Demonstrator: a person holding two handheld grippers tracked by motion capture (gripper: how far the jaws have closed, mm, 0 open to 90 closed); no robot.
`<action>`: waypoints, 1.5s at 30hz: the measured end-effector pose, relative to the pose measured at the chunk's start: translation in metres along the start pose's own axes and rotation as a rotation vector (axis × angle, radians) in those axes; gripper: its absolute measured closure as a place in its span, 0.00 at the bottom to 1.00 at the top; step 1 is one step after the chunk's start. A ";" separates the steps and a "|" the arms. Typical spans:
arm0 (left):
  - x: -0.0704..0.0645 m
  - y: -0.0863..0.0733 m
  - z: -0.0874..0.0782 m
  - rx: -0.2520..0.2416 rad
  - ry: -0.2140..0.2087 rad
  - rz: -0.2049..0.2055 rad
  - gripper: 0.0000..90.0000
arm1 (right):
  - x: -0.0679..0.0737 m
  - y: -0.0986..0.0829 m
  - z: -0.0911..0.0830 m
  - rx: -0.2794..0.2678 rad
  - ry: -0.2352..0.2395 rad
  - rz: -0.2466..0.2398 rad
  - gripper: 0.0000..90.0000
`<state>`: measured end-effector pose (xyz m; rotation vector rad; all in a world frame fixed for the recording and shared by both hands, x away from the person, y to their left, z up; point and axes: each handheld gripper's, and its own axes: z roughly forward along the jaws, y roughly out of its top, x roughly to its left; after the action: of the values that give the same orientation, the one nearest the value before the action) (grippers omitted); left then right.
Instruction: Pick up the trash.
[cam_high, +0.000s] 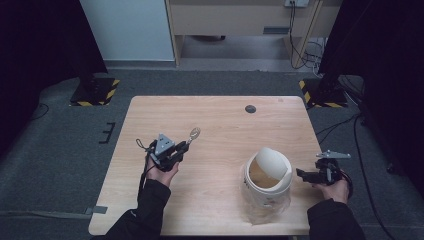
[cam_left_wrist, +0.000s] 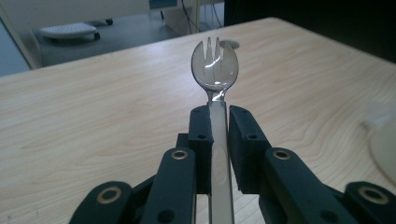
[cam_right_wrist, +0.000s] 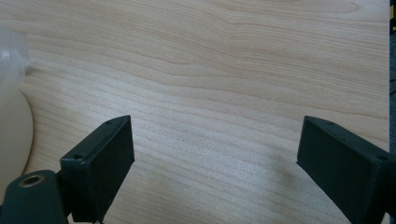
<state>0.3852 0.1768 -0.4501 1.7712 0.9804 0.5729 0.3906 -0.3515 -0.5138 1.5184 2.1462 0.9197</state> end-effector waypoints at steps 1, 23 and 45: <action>-0.001 0.002 -0.003 -0.016 -0.003 0.000 0.88 | 0.000 0.001 -0.001 -0.010 0.001 0.006 0.12; -0.026 0.038 -0.037 -0.205 -0.070 0.057 0.88 | 0.019 0.033 -0.037 -0.242 0.046 0.014 0.14; -0.049 0.056 -0.048 -0.293 -0.126 0.110 0.88 | 0.057 0.079 -0.099 -0.529 0.100 -0.028 0.18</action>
<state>0.3420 0.1515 -0.3770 1.5842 0.6776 0.6320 0.3635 -0.3118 -0.3832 1.1924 1.7770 1.4370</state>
